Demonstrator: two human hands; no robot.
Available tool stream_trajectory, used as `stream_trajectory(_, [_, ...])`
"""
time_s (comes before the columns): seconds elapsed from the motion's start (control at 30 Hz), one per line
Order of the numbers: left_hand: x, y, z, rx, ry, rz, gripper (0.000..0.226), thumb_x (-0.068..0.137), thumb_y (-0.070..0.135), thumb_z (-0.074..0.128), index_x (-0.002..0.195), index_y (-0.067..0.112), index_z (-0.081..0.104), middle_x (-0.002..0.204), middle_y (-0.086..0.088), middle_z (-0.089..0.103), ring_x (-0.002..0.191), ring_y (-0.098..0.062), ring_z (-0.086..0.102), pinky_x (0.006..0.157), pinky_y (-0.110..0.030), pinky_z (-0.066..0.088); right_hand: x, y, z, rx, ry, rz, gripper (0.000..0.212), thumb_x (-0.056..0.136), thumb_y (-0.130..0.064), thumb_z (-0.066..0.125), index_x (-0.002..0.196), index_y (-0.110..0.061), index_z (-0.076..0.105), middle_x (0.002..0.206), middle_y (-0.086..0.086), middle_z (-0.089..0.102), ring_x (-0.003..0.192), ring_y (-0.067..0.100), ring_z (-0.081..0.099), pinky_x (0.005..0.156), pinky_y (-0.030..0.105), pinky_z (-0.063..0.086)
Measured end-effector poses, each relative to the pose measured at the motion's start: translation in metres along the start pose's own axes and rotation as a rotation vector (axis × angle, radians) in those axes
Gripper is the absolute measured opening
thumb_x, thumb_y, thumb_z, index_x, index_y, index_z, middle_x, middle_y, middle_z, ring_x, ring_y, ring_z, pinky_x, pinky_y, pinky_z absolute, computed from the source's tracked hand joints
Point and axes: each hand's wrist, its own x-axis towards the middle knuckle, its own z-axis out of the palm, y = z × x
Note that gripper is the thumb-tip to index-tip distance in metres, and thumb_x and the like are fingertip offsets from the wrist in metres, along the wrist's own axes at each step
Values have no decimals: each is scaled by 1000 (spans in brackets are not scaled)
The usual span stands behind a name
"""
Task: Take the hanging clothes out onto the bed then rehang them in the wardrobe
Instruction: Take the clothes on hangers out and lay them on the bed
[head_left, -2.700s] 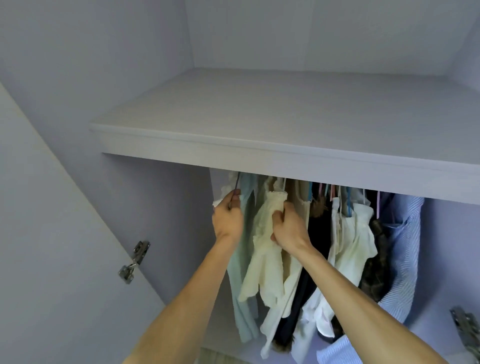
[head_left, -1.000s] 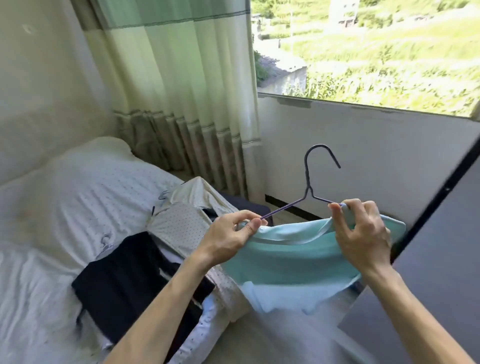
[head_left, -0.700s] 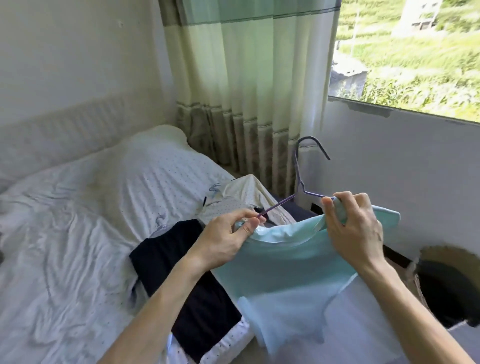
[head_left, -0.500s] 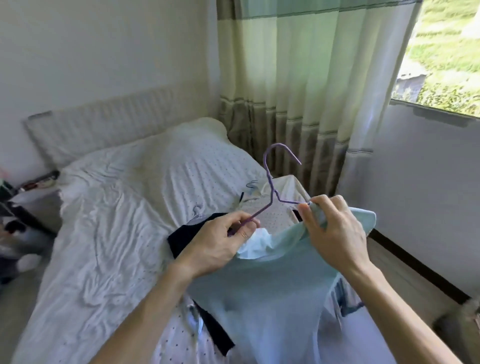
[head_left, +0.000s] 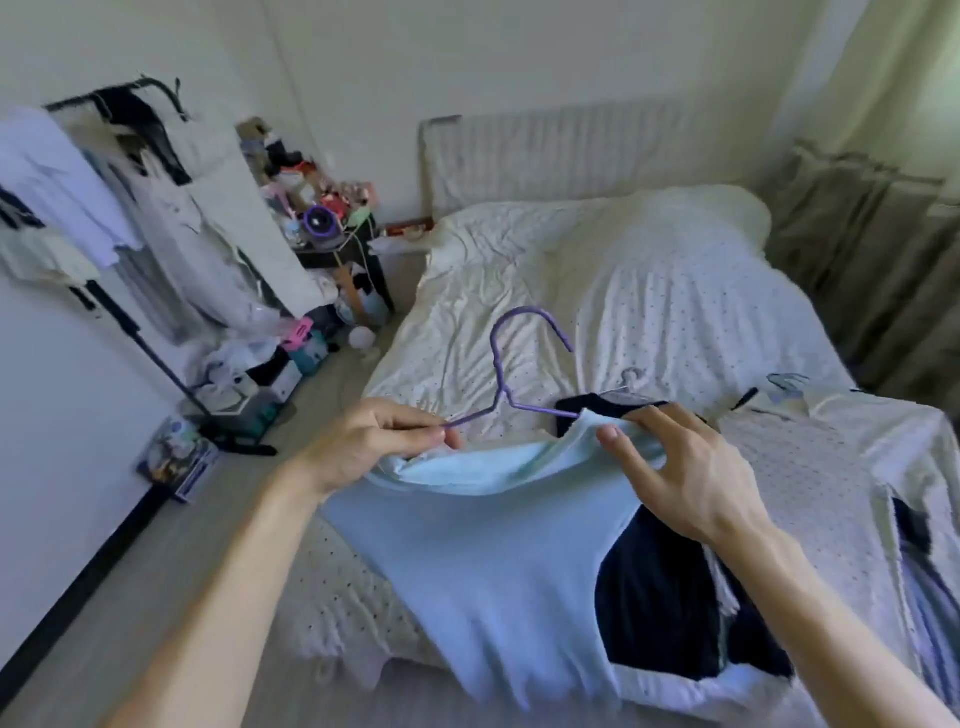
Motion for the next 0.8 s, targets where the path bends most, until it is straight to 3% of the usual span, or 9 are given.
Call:
stream_trajectory(0.1, [-19, -14, -39, 16, 51, -9, 37, 78, 47, 71, 93, 14, 81, 62, 14, 65, 66, 6, 56, 68, -6, 36, 11, -24, 20, 35, -23, -97, 46, 87, -75, 32, 113, -43, 54, 120, -17, 49, 95, 28, 64, 77, 42, 54])
stream_trajectory(0.17, [-23, -25, -69, 48, 126, -21, 56, 64, 71, 76, 92, 23, 82, 82, -18, 70, 87, -11, 61, 83, -21, 39, 21, -39, 30, 67, -39, -142, 39, 91, -70, 34, 112, -42, 52, 118, -17, 52, 94, 28, 63, 76, 42, 53])
stream_trajectory(0.23, [-22, -32, -96, 75, 195, -30, 61, 56, 75, 76, 91, 25, 82, 104, -39, 62, 97, -26, 58, 89, -36, 37, 37, -53, 39, 82, -44, -175, 30, 95, -62, 37, 110, -40, 51, 109, -14, 57, 93, 29, 63, 74, 41, 52])
stream_trajectory(0.33, [-9, -30, -133, 88, 280, -25, 62, 52, 75, 77, 88, 25, 82, 105, -35, 65, 96, -25, 56, 92, -35, 40, 69, -79, 54, 102, -50, -229, 22, 98, -52, 37, 111, -39, 49, 103, -11, 61, 90, 31, 62, 69, 41, 52])
stream_trajectory(0.43, [22, -32, -173, 79, 333, -45, 28, 64, 55, 81, 80, 32, 82, 99, -25, 72, 92, -18, 60, 94, -32, 43, 111, -104, 73, 123, -2, -259, 18, 101, -44, 40, 112, -35, 51, 101, -8, 64, 86, 32, 62, 63, 41, 51])
stream_trajectory(0.53, [74, -50, -211, 104, 342, -18, 30, 69, 58, 75, 82, 32, 82, 90, -28, 68, 84, -11, 60, 82, -16, 42, 165, -121, 97, 115, 73, -242, 20, 101, -40, 41, 113, -33, 55, 101, -5, 67, 82, 32, 63, 60, 39, 51])
stream_trajectory(0.6, [122, -73, -234, 96, 319, 0, 13, 87, 32, 70, 86, 26, 81, 79, -18, 65, 77, -6, 58, 72, -6, 41, 205, -126, 121, 100, 112, -194, 21, 101, -39, 41, 114, -33, 57, 100, -4, 67, 82, 31, 63, 61, 40, 53])
stream_trajectory(0.7, [203, -118, -265, 172, 312, 21, 20, 95, 23, 66, 85, 33, 80, 76, 11, 72, 73, -5, 62, 75, -18, 45, 265, -127, 165, 83, 127, -76, 22, 101, -37, 42, 115, -33, 58, 102, -5, 66, 86, 30, 63, 65, 41, 54])
stream_trajectory(0.8, [279, -176, -280, 278, 355, 9, 14, 93, 41, 65, 88, 37, 78, 85, 11, 76, 88, -14, 70, 82, -35, 51, 317, -120, 214, 25, 51, 44, 21, 101, -39, 40, 114, -35, 55, 105, 0, 66, 88, 34, 62, 69, 43, 54])
